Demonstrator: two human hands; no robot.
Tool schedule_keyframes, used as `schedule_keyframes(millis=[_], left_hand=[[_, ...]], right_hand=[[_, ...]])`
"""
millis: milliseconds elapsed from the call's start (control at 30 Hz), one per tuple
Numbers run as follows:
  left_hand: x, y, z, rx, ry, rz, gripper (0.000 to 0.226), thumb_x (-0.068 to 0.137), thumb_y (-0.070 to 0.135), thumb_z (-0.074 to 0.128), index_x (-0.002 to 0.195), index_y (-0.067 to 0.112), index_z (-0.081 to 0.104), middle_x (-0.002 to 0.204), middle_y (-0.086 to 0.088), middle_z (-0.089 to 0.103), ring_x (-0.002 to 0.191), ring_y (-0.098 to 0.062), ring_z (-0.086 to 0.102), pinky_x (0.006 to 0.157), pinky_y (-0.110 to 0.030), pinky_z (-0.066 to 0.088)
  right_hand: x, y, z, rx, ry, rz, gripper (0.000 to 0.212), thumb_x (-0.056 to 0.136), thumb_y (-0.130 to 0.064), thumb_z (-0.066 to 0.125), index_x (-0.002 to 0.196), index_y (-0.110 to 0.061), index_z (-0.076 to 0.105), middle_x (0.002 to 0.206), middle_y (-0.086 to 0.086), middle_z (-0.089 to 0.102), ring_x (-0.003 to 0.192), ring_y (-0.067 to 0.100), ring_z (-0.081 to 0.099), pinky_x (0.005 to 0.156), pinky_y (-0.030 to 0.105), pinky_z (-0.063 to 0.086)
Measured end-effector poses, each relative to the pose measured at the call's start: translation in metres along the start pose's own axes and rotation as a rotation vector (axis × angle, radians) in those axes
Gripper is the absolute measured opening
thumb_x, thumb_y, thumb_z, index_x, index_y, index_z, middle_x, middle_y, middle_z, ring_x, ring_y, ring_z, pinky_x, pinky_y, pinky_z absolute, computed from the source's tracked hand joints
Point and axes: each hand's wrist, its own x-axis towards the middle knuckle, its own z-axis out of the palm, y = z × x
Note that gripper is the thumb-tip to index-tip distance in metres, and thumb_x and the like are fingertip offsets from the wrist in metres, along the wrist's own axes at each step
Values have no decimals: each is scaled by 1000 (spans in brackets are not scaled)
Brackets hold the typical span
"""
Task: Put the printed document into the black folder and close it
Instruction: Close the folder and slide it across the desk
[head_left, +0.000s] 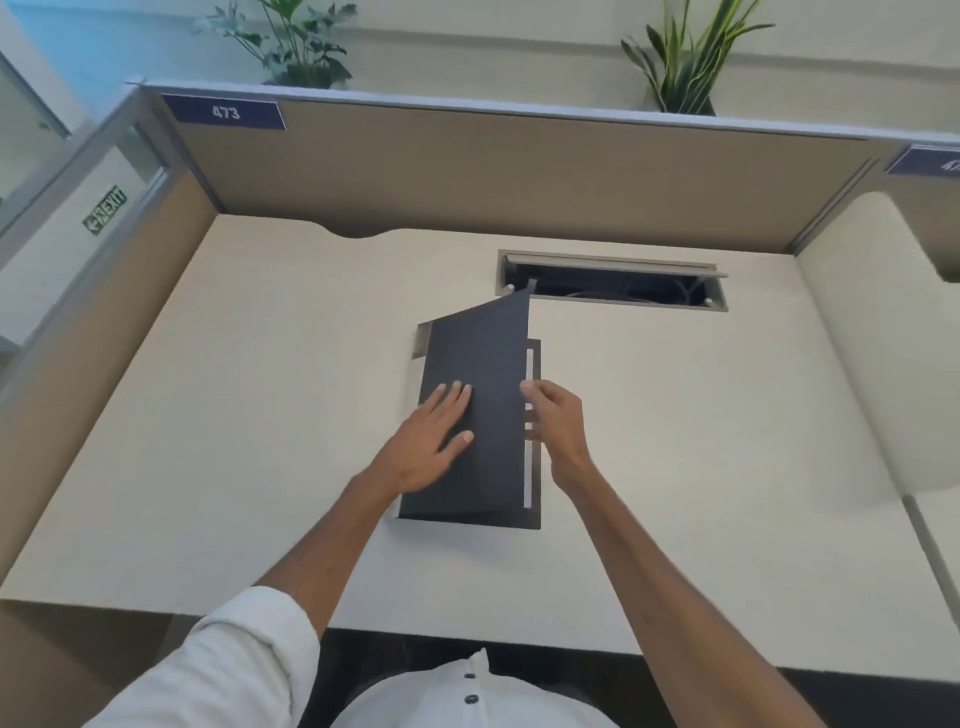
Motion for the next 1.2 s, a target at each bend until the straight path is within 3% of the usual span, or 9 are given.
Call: schedule_keyframes(millis=[100, 267, 367, 467, 600, 767, 967, 1067, 1200], left_hand=[[8, -4, 19, 49, -66, 7, 72, 115, 57, 28, 174, 33, -4, 182, 13, -9, 168, -10, -8, 138, -43, 8], [12, -6, 39, 105, -141, 0, 71, 117, 41, 36, 175, 23, 0, 183, 6, -7, 169, -15, -2, 138, -45, 11], [11, -13, 44, 155, -113, 6, 70, 116, 33, 39, 175, 20, 5, 183, 2, -2, 170, -18, 1, 138, -42, 11], [8, -25, 46, 192, -58, -5, 71, 114, 29, 44, 175, 18, 9, 183, 0, 4, 170, -20, 5, 138, -43, 15], [0, -38, 43, 230, -48, -8, 73, 113, 29, 48, 175, 20, 10, 183, 1, 6, 170, -21, 5, 137, -37, 11], [-7, -46, 44, 251, -73, -22, 77, 113, 31, 50, 175, 19, 6, 183, 1, 2, 170, -22, 4, 136, -38, 10], [-12, -44, 43, 263, -16, -26, 70, 116, 39, 40, 175, 22, 6, 183, 5, -2, 170, -18, 0, 136, -37, 8], [-18, -49, 45, 260, 14, -24, 72, 114, 44, 39, 175, 24, 7, 183, 7, -3, 170, -15, -1, 136, -37, 6], [-23, -66, 45, 260, -8, -6, 76, 112, 48, 41, 175, 26, 3, 183, 7, -6, 170, -14, -2, 136, -37, 6]], right_hand=[[13, 27, -20, -83, 61, 50, 13, 96, -23, 69, 103, -15, 77, 99, 5, 81, 99, 32, 79, 78, 45, 68], [25, 60, -35, -232, 107, 151, 27, 84, -9, 67, 108, -20, 69, 94, 5, 79, 95, 30, 78, 87, 51, 66], [25, 73, -34, -387, 110, 127, 45, 88, -4, 65, 131, -18, 59, 105, 3, 74, 97, 25, 74, 89, 45, 62], [23, 84, -27, -572, 108, 3, 56, 86, -2, 61, 138, -19, 53, 124, 3, 59, 105, 25, 68, 93, 43, 58], [18, 95, -16, -913, -22, -123, 66, 78, 4, 64, 139, -16, 52, 156, 4, 35, 137, 29, 47, 99, 43, 57], [13, 99, -2, -1120, -198, -124, 83, 87, -3, 72, 161, -13, 36, 177, 6, 17, 160, 28, 27, 120, 42, 45], [9, 102, 13, -1194, -117, -297, 71, 101, -31, 61, 164, -13, 34, 177, 11, 21, 164, 31, 21, 132, 41, 25], [9, 113, 21, -1238, -155, -327, 79, 103, -53, 48, 171, -22, 21, 180, 8, 10, 167, 29, 11, 135, 44, 14], [15, 126, 32, -1293, -193, -287, 84, 103, -61, 40, 172, -27, 6, 181, 5, -5, 168, 27, -1, 133, 47, 6]])
